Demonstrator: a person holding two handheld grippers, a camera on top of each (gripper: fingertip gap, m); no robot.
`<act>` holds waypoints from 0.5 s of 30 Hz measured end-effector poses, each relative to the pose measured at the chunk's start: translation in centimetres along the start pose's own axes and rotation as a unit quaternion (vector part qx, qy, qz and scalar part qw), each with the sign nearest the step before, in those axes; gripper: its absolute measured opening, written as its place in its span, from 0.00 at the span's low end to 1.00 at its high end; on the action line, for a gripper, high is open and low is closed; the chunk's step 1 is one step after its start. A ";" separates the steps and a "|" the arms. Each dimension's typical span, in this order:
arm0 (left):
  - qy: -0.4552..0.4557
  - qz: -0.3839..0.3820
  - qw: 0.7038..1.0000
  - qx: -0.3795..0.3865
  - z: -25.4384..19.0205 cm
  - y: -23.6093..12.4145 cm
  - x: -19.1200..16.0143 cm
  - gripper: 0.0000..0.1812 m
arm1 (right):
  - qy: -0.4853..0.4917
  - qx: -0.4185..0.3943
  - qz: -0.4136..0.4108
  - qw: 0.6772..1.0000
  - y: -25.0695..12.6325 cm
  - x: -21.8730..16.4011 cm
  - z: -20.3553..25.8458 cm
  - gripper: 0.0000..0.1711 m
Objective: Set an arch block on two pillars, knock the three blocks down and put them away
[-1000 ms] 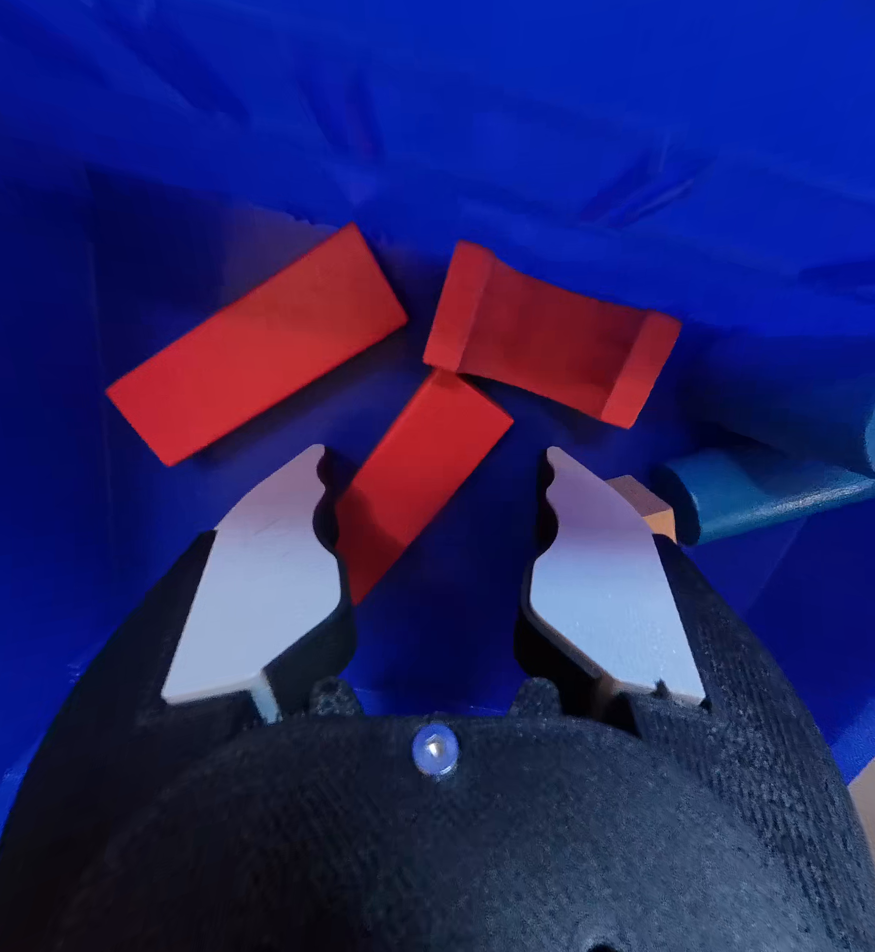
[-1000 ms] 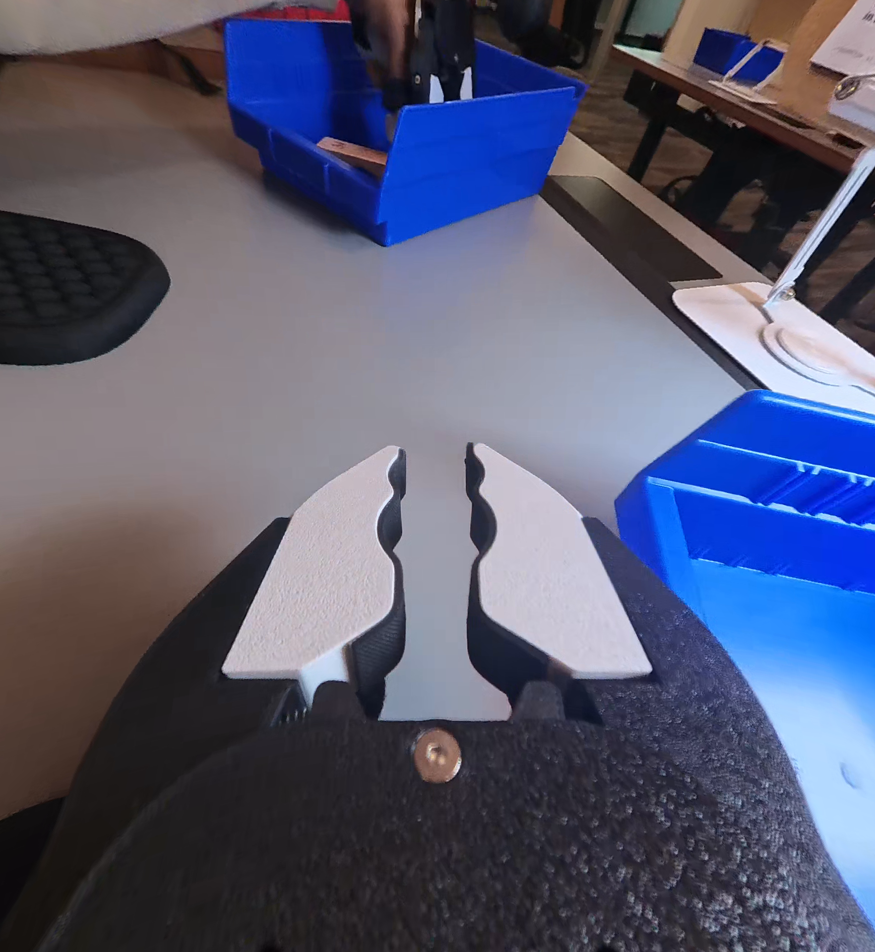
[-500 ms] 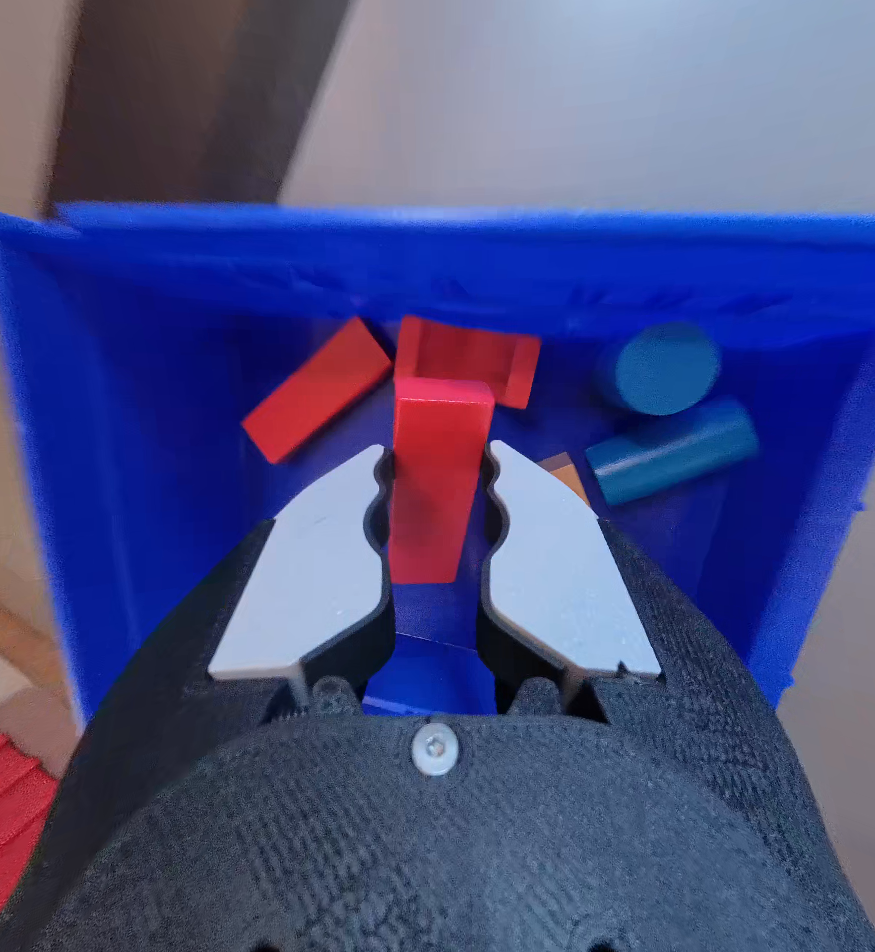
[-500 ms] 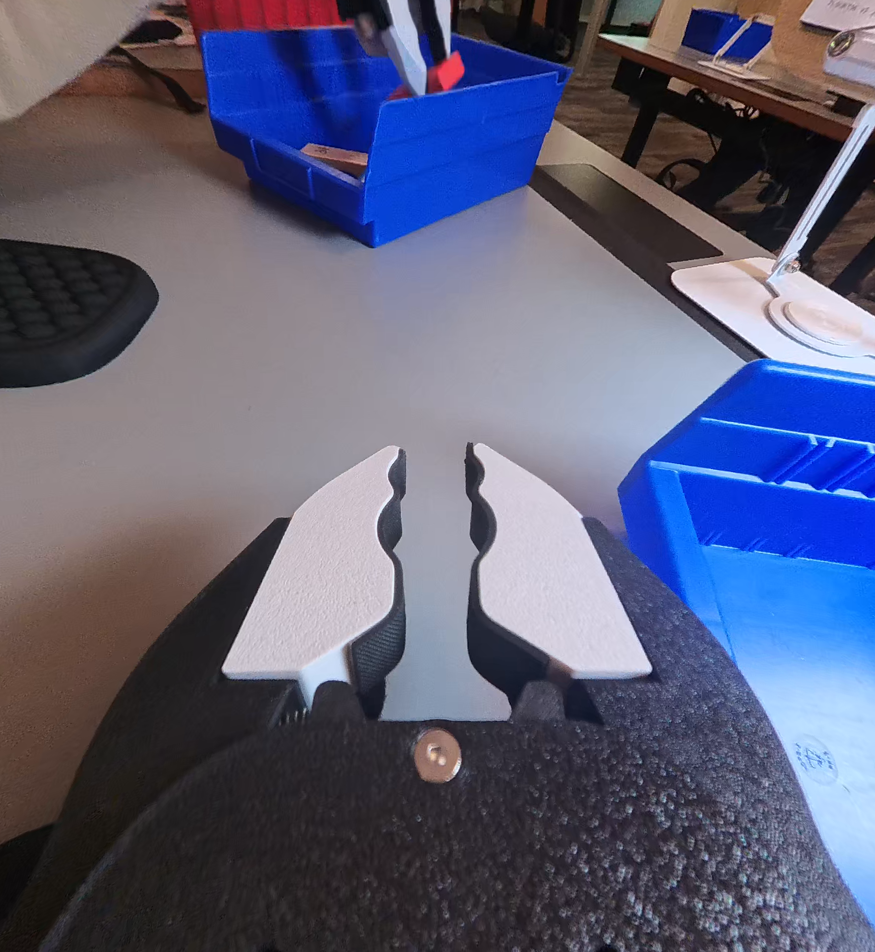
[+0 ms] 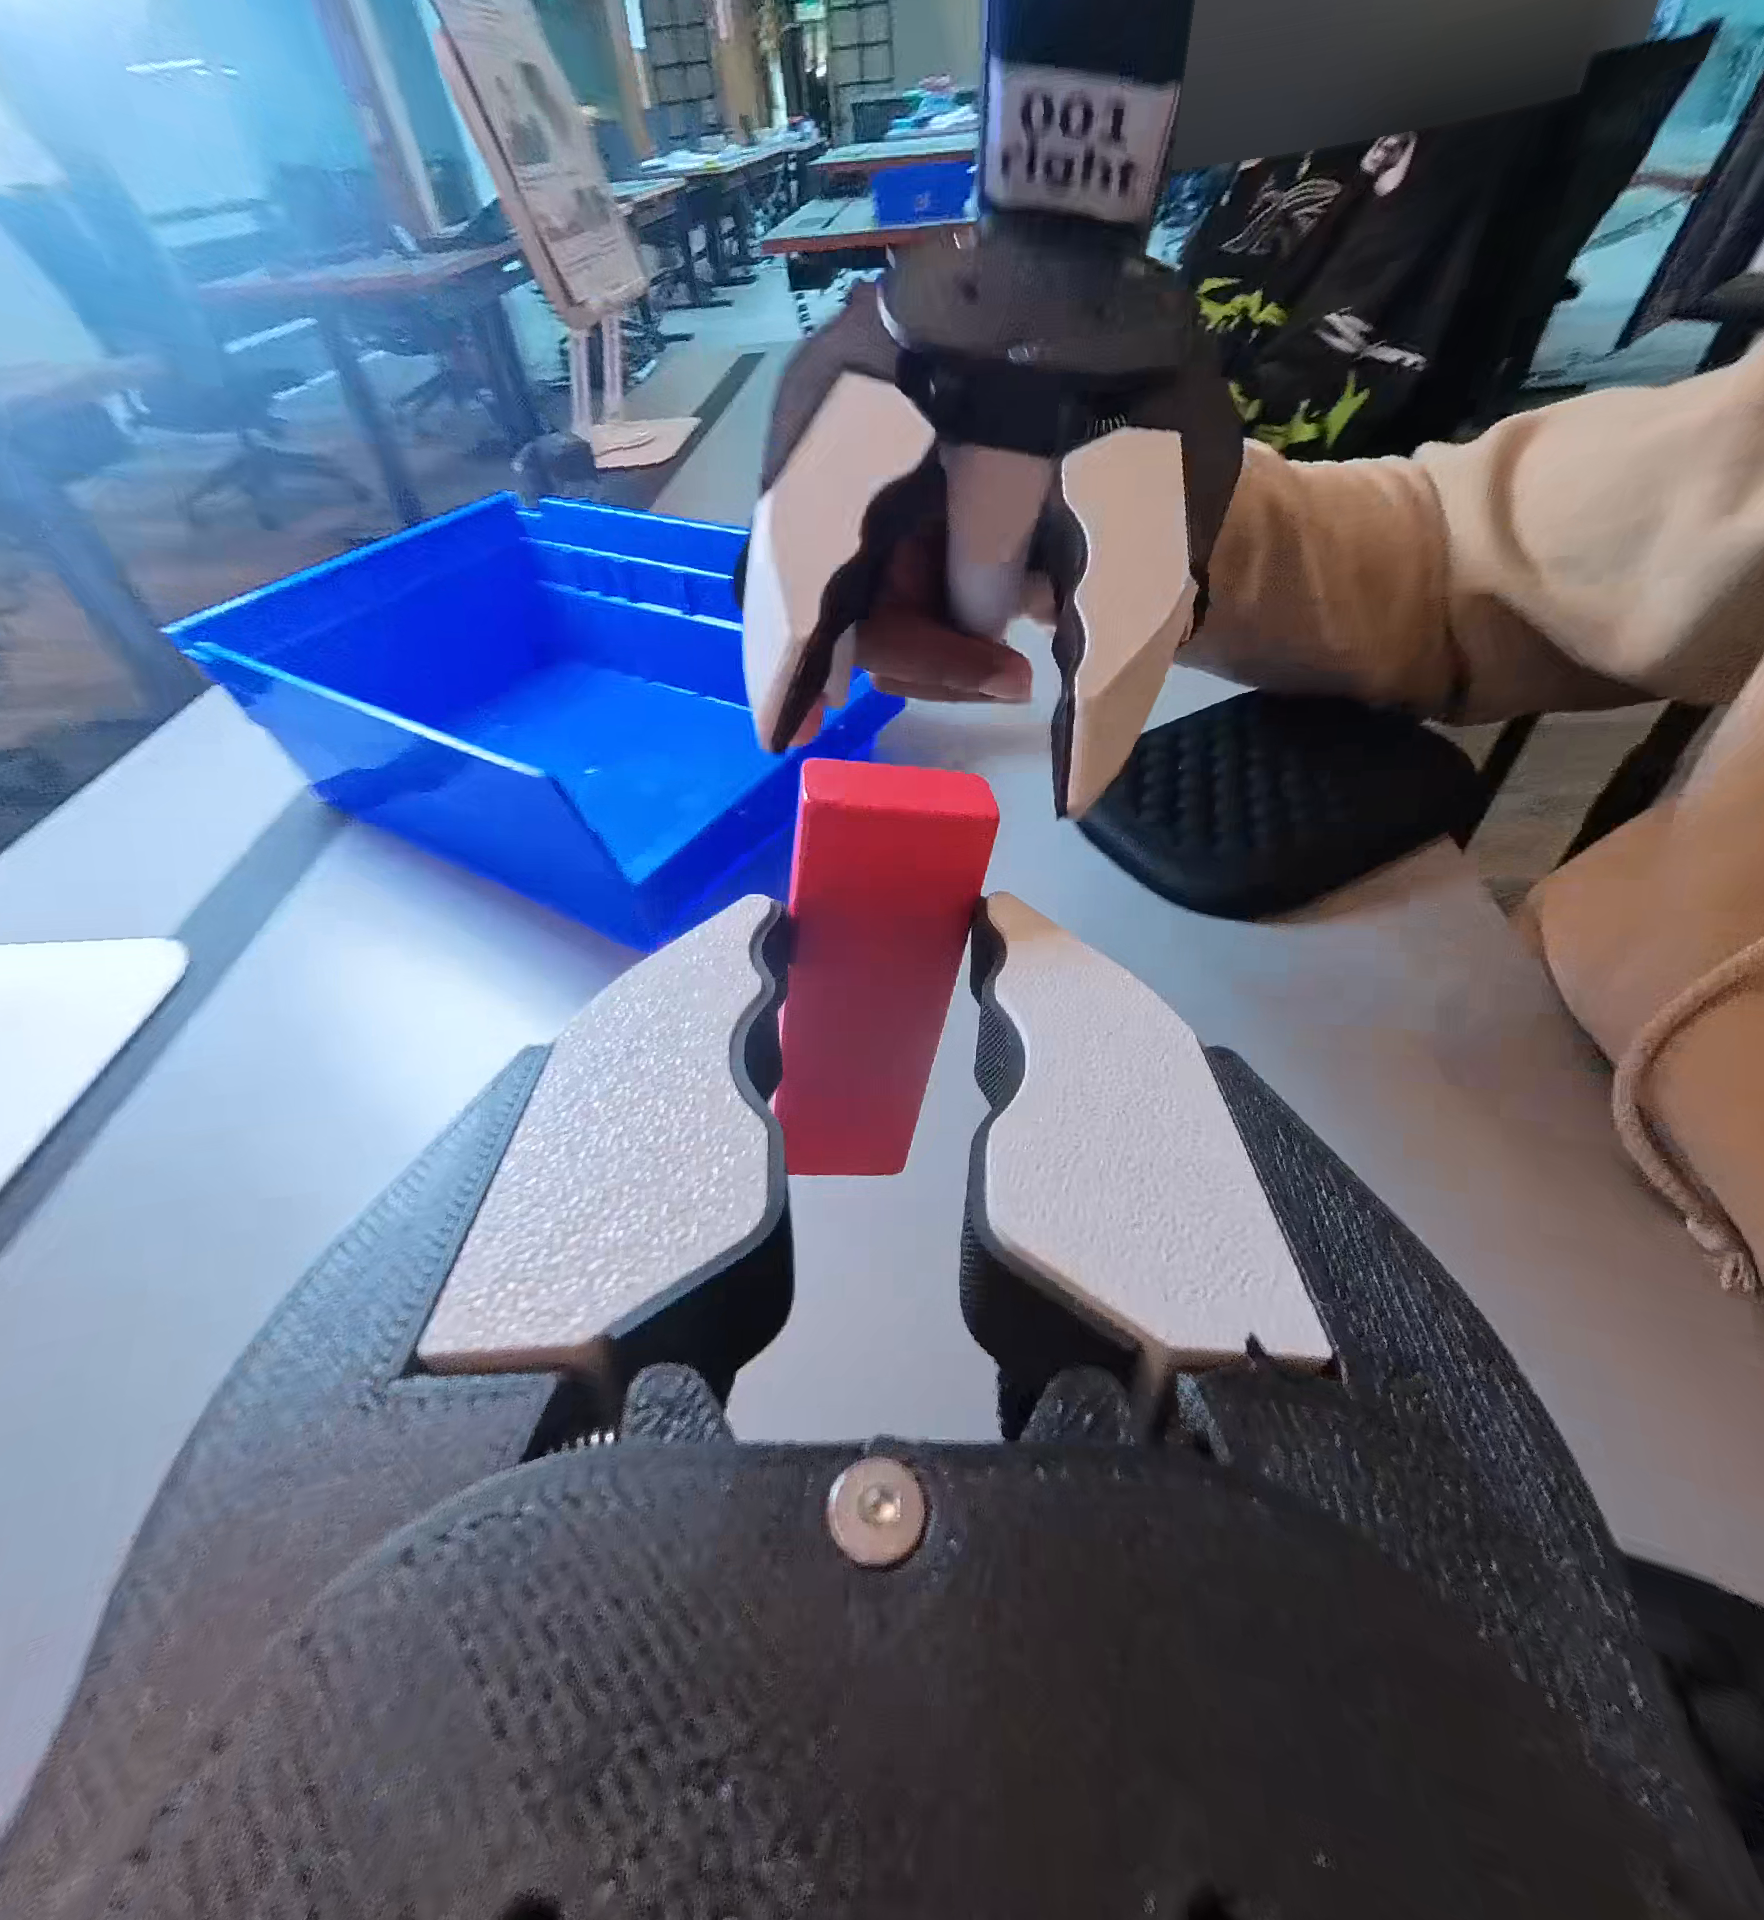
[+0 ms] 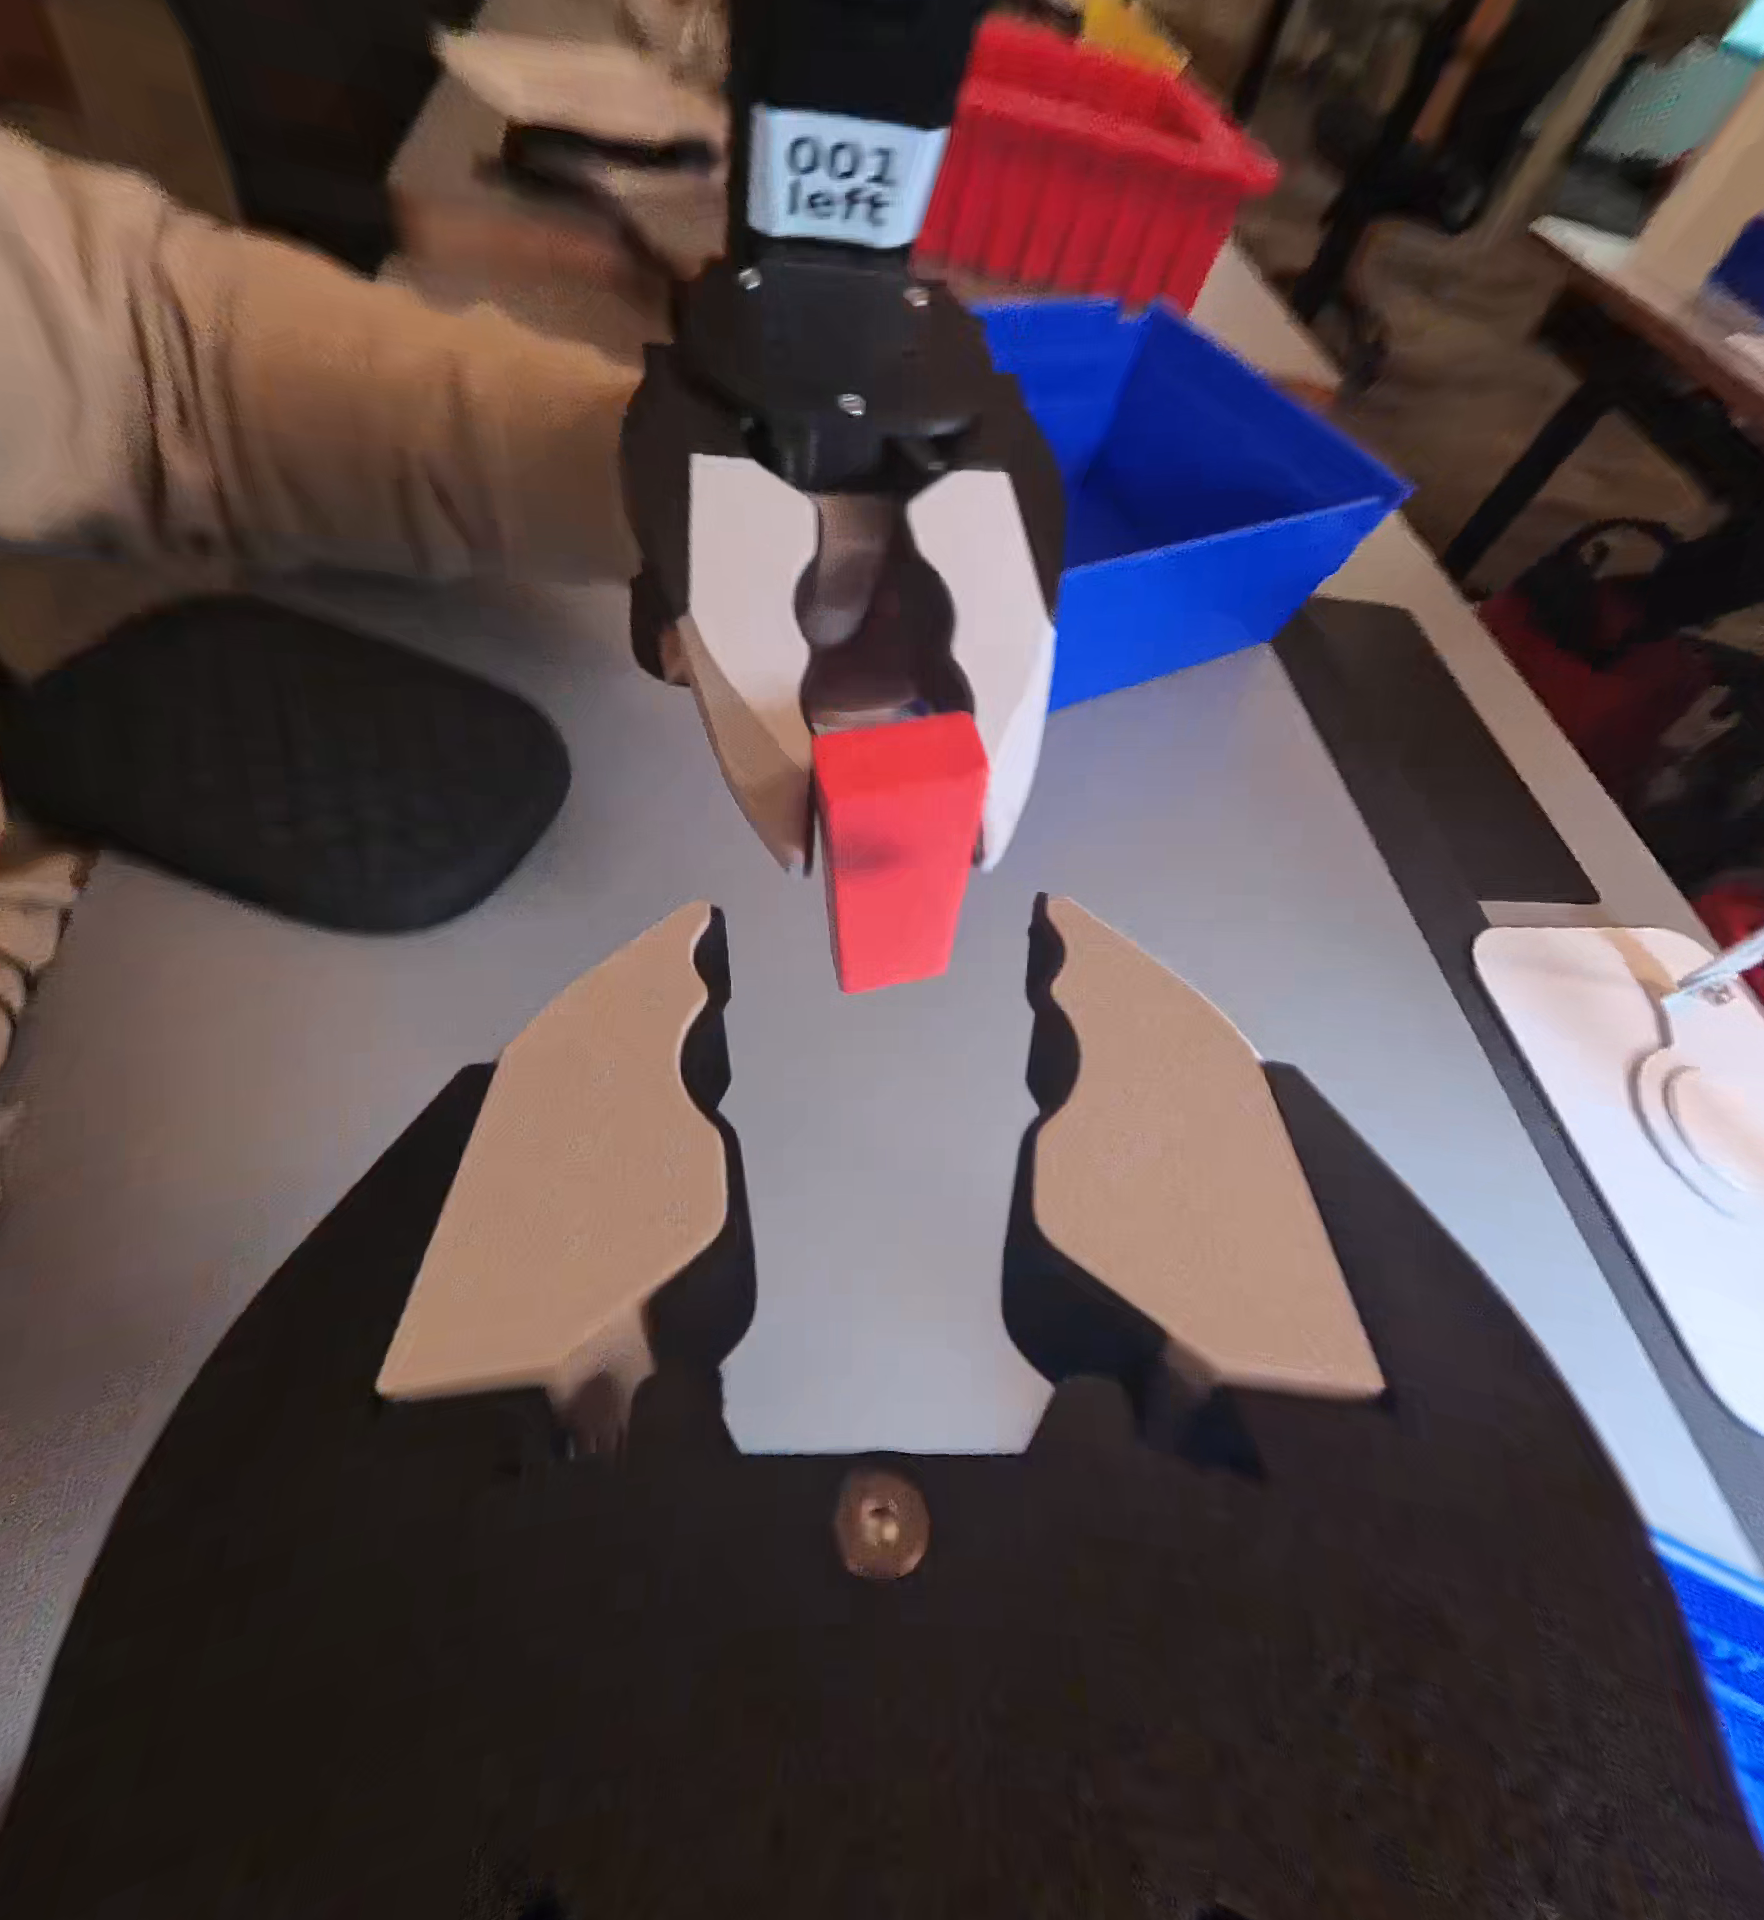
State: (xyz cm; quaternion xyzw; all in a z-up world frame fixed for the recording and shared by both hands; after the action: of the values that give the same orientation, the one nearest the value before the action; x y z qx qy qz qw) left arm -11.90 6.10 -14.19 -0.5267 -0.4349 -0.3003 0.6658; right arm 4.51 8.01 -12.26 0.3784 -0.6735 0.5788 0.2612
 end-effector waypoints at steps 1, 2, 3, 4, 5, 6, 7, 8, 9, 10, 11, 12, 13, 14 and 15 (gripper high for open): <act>-0.005 -0.005 1.000 -0.007 -0.1 0.9 -0.1 0.19 | -0.026 0.011 0.033 0.999 0.2 0.3 -0.1 0.31; -0.009 -0.002 1.000 -0.011 0.0 1.7 -0.3 0.19 | -0.048 0.017 0.066 0.997 0.4 0.5 -0.2 0.28; -0.013 0.005 1.000 -0.008 0.2 2.4 -0.5 0.19 | -0.067 0.017 0.099 0.993 0.7 0.5 -0.4 0.27; -0.016 0.006 1.000 -0.007 0.3 2.9 -0.8 0.19 | -0.081 0.015 0.130 0.988 1.0 0.5 -0.6 0.27; -0.021 0.010 1.000 -0.012 0.4 3.2 -1.2 0.19 | -0.089 0.017 0.155 0.984 1.4 0.4 -0.8 0.27; -0.028 0.018 0.999 -0.011 0.6 3.6 -1.6 0.19 | -0.091 0.024 0.175 0.980 1.8 0.3 -1.0 0.26; -0.030 0.025 0.999 -0.007 0.7 3.8 -2.0 0.19 | -0.091 0.029 0.193 0.976 2.2 0.2 -1.2 0.24; -0.032 0.031 0.999 -0.007 0.8 4.1 -2.4 0.19 | -0.094 0.032 0.208 0.973 2.6 0.1 -1.4 0.22; -0.036 0.033 0.999 -0.009 0.8 4.2 -2.7 0.19 | -0.097 0.034 0.216 0.971 3.0 0.0 -1.6 0.20; -0.039 0.035 0.999 -0.011 0.8 4.4 -3.0 0.19 | -0.096 0.041 0.223 0.969 3.4 0.1 -1.8 0.20; -0.042 0.037 0.998 -0.008 0.8 4.5 -3.3 0.19 | -0.092 0.051 0.229 0.968 3.7 0.1 -1.9 0.20; -0.043 0.040 0.998 -0.005 0.8 4.6 -3.5 0.19 | -0.089 0.060 0.238 0.965 4.1 0.2 -2.0 0.19; -0.043 0.042 0.998 -0.004 0.9 4.7 -3.7 0.19 | -0.088 0.068 0.250 0.962 4.3 0.2 -2.1 0.19; -0.043 0.046 0.998 -0.005 0.9 4.7 -3.9 0.18 | -0.088 0.075 0.260 0.959 4.6 0.2 -2.1 0.19; -0.045 0.050 0.998 -0.007 0.9 4.7 -4.0 0.18 | -0.088 0.081 0.268 0.956 4.9 0.3 -2.2 0.19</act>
State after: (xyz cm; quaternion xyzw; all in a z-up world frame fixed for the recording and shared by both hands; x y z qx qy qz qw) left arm -9.86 8.03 -19.81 -0.5650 -0.4357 -0.2458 0.6562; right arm 0.22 10.27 -14.46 0.2533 -0.7215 0.6444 0.0042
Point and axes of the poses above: each gripper's, where its closed fingertips meet, y out along the fingers, x out of its top, z = x × y across the jaws, the point moved 8 cm from there along -y, back along the fingers, and after that the axes turned 13 degrees about z, right-handed, at the moved point
